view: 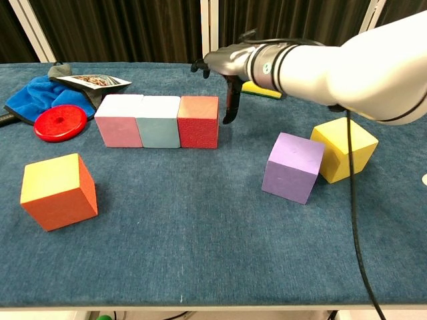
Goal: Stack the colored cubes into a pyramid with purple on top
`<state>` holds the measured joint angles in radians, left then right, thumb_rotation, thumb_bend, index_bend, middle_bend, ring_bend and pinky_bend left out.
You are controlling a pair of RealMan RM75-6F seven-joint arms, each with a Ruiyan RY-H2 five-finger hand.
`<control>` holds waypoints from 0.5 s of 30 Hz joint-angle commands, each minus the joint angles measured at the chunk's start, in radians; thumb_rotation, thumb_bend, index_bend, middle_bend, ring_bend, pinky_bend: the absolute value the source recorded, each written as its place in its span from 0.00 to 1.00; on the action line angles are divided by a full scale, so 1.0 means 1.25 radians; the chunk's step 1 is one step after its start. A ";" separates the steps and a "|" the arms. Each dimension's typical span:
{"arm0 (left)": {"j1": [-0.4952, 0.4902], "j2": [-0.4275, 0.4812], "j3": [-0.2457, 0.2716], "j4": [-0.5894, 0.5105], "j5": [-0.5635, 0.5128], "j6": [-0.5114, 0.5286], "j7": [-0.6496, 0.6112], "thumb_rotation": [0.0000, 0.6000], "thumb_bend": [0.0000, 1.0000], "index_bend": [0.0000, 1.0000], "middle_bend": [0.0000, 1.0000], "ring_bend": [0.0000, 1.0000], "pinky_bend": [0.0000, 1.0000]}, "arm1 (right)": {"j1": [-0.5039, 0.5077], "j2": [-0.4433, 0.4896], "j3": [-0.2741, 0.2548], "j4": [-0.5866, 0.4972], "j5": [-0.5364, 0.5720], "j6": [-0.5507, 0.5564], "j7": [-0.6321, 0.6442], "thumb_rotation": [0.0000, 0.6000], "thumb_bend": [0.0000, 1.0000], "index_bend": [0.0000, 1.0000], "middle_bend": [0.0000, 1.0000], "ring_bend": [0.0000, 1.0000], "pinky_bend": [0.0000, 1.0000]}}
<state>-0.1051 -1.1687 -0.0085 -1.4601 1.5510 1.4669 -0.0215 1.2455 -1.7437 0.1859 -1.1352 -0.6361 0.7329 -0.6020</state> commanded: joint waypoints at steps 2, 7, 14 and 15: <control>-0.017 0.009 0.009 -0.016 0.017 -0.025 0.003 1.00 0.19 0.25 0.23 0.21 0.16 | -0.060 0.128 -0.021 -0.159 -0.062 0.086 -0.002 1.00 0.07 0.00 0.11 0.00 0.00; -0.046 0.036 0.031 -0.079 0.039 -0.081 -0.046 1.00 0.19 0.26 0.22 0.21 0.16 | -0.147 0.300 -0.051 -0.336 -0.144 0.191 0.013 1.00 0.07 0.00 0.12 0.00 0.00; -0.099 0.066 0.056 -0.200 0.068 -0.172 -0.109 0.78 0.18 0.20 0.17 0.19 0.17 | -0.242 0.434 -0.078 -0.435 -0.208 0.261 0.060 1.00 0.07 0.00 0.12 0.00 0.00; -0.110 0.066 0.056 -0.213 0.069 -0.189 -0.103 0.73 0.17 0.19 0.16 0.19 0.17 | -0.252 0.443 -0.078 -0.438 -0.216 0.265 0.072 1.00 0.07 0.00 0.12 0.00 0.00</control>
<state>-0.2103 -1.0988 0.0509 -1.6838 1.6248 1.2748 -0.1388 0.9635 -1.2208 0.1015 -1.6566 -0.8761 1.0404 -0.5430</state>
